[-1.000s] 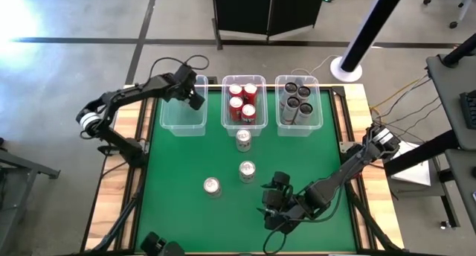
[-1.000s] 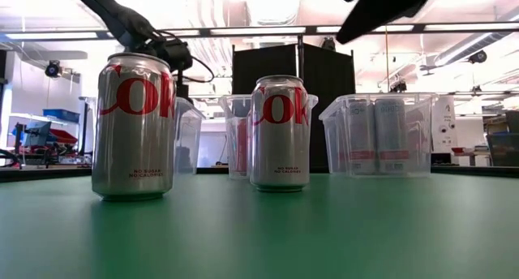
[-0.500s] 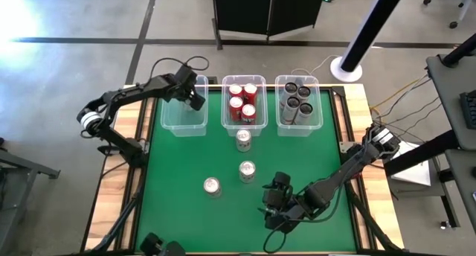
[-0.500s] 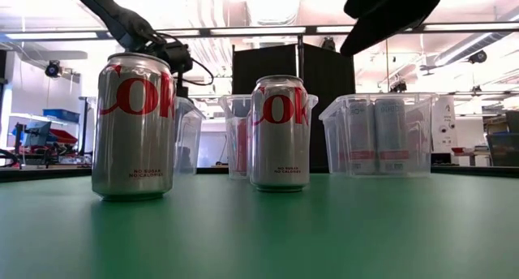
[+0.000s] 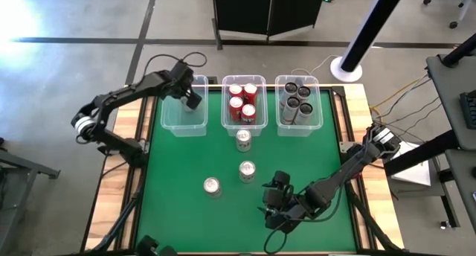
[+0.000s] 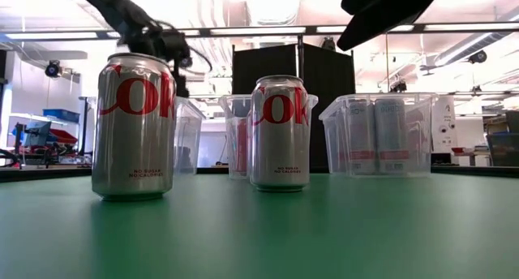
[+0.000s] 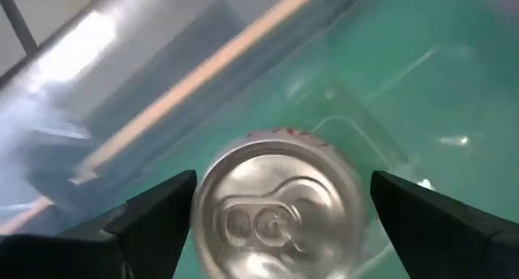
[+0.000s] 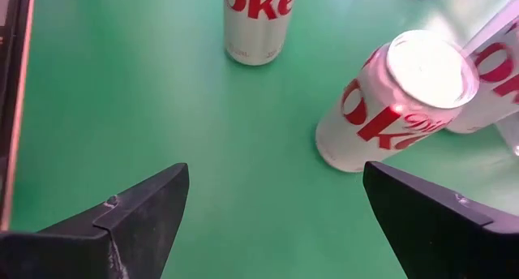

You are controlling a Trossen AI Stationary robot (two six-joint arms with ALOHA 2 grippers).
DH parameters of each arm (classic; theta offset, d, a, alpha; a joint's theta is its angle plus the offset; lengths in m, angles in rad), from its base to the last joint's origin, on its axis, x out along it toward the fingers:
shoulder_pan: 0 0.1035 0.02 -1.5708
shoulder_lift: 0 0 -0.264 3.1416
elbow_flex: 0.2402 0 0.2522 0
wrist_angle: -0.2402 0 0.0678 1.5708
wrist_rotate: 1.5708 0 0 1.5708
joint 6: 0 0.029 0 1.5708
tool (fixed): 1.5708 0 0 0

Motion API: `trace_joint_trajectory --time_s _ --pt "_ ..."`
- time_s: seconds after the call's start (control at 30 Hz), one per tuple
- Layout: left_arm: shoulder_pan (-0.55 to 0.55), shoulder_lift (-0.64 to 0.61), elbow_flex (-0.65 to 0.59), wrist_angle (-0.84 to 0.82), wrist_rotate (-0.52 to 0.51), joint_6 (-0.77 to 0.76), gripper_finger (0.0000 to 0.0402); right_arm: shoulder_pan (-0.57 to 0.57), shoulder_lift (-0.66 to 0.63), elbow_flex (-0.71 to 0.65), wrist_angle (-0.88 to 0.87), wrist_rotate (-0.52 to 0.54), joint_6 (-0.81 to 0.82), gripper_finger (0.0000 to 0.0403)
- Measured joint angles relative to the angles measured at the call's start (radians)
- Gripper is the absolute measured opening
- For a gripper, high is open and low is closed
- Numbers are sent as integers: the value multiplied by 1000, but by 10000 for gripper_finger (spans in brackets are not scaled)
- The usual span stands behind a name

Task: Sort soda cans
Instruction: Put the bottom left silver soda can into the top left transparent bin aligned with the other silver soda can

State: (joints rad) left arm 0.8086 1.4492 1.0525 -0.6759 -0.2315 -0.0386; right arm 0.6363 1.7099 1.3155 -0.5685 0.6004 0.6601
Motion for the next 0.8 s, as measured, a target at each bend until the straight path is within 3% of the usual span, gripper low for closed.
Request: trace_joint_trajectory --time_s 0.2,0.33,0.53,0.67,0.8 --pt "-34 -116 49 -98 7 -9 329 -2 -1 0 -3 6 -17 364" --pt "-104 -210 29 -89 64 -53 323 -2 -1 0 -3 5 -24 364" --pt "-230 -254 12 -84 53 -195 322 -2 -4 0 -5 4 -47 364" --pt "-353 -250 12 -44 62 -209 322 -7 -14 1 -31 4 -55 364" --pt "-543 -241 11 -4 84 -196 322 -19 -16 1 -73 4 -48 364"
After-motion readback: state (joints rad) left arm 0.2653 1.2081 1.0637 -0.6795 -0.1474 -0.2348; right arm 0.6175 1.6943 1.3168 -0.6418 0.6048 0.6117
